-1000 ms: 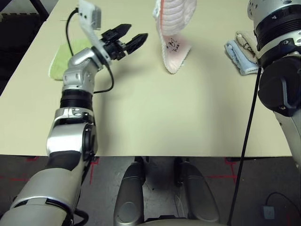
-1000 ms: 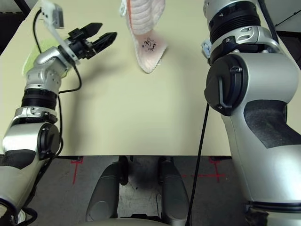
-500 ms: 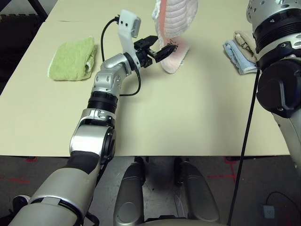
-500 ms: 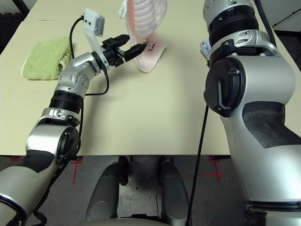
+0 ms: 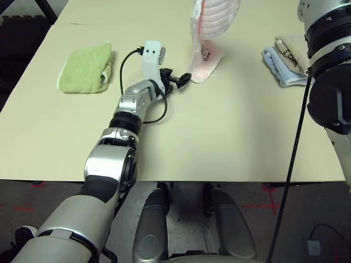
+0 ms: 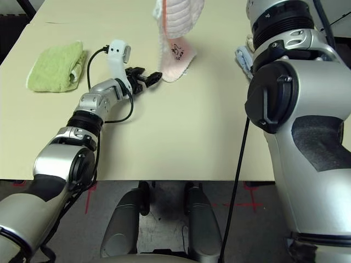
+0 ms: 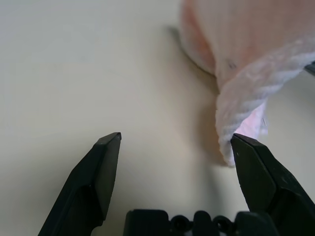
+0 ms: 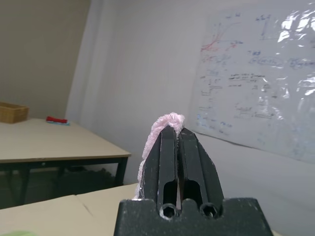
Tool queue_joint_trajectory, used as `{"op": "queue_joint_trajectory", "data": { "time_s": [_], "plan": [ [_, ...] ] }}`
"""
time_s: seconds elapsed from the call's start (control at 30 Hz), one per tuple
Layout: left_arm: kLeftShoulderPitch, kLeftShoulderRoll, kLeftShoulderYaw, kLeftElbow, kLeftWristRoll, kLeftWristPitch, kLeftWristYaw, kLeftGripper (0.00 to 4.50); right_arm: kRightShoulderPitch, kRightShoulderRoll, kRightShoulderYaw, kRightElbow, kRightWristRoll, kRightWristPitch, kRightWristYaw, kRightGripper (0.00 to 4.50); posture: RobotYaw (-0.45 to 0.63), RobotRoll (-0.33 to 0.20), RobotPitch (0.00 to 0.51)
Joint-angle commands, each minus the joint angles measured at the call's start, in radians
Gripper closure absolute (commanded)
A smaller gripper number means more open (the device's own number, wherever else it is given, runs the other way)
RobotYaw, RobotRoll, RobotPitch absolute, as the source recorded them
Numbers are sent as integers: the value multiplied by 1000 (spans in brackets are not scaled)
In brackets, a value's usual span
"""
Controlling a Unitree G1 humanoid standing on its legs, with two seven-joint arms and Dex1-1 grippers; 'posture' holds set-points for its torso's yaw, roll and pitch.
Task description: Fold the towel and set it aside.
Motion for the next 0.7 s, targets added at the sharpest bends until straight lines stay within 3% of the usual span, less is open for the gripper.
{"op": "queue_joint_trajectory", "data": {
  "time_s": [0.03,0.4,0.57,0.7],
  "plan": [
    [-23,31,18,56,17,-26,2,0,-54,-32,-2,-20,-2,-15,6,4470,-26,0,282],
    [51,117,-21,-31,14,106,-357,0,-25,-20,3,-18,-4,-13,16,4470,-8,0,292],
    [64,112,-2,-50,-16,207,-421,0,-26,-15,4,-21,-3,-13,16,4470,-14,0,299],
    [49,97,19,-18,-15,196,-360,0,-27,-11,5,-24,-3,-14,17,4470,-24,0,298]
  ]
}}
